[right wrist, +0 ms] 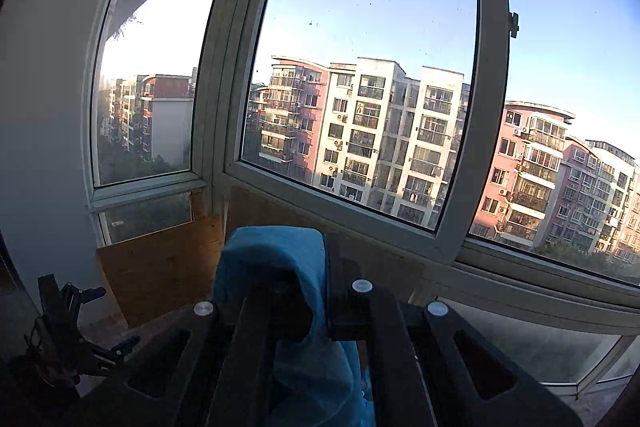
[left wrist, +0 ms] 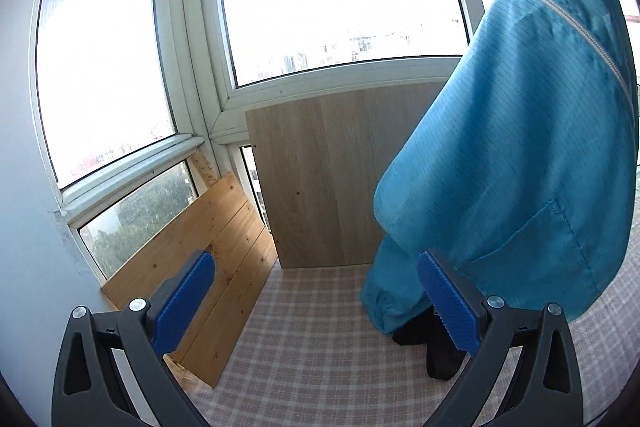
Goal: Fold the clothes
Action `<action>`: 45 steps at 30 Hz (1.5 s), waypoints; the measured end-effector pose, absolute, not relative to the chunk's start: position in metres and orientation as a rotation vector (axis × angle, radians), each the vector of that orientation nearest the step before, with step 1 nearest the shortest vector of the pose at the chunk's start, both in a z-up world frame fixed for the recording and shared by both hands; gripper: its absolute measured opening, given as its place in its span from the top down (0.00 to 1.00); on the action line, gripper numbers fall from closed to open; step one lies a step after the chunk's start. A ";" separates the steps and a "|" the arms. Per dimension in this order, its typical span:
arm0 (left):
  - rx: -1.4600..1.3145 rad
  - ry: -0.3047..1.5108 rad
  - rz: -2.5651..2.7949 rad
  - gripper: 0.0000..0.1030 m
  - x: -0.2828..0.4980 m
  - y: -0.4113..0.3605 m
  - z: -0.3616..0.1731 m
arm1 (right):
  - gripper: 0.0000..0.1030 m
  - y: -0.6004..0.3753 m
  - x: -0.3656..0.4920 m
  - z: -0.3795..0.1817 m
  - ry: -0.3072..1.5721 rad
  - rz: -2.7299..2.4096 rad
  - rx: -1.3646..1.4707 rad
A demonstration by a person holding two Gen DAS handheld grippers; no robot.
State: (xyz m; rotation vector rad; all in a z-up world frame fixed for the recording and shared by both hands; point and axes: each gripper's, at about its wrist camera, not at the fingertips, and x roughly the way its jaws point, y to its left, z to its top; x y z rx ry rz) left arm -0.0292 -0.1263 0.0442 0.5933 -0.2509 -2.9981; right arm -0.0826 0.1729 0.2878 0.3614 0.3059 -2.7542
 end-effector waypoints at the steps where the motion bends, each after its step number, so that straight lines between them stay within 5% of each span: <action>1: 0.587 -0.267 -3.002 0.01 -0.024 -0.125 0.047 | 0.97 0.180 -0.071 0.284 0.294 -2.753 0.374; 5: 0.656 -0.310 -3.011 0.01 -0.014 -0.118 0.031 | 0.97 0.193 -0.056 0.213 0.227 -2.701 0.608; 13: 0.892 -0.436 -3.018 0.01 -0.006 -0.092 -0.024 | 0.90 0.247 -0.050 -0.046 0.082 -2.492 1.456; 15: 0.962 -0.462 -3.026 0.01 -0.010 -0.080 -0.037 | 0.81 0.281 -0.039 -0.069 -0.062 -2.519 1.514; 17: 1.015 -0.488 -3.044 0.01 -0.013 -0.062 -0.048 | 0.55 0.313 -0.026 -0.082 -0.137 -2.591 1.551; 19: 1.060 -0.524 -3.085 0.01 -0.014 -0.035 -0.053 | 0.47 0.340 -0.014 -0.090 -0.191 -2.657 1.585; 27: 1.171 -0.734 -3.335 0.01 0.001 0.107 -0.045 | 0.48 0.384 0.001 -0.121 -0.319 -2.637 1.617; 31: 1.245 -0.808 -3.390 0.01 0.008 0.164 -0.044 | 0.83 0.380 -0.003 -0.126 -0.388 -2.524 1.556; 45: 1.403 -1.202 -3.338 0.03 0.021 0.259 -0.080 | 0.92 0.362 0.005 -0.077 -0.119 -2.399 1.336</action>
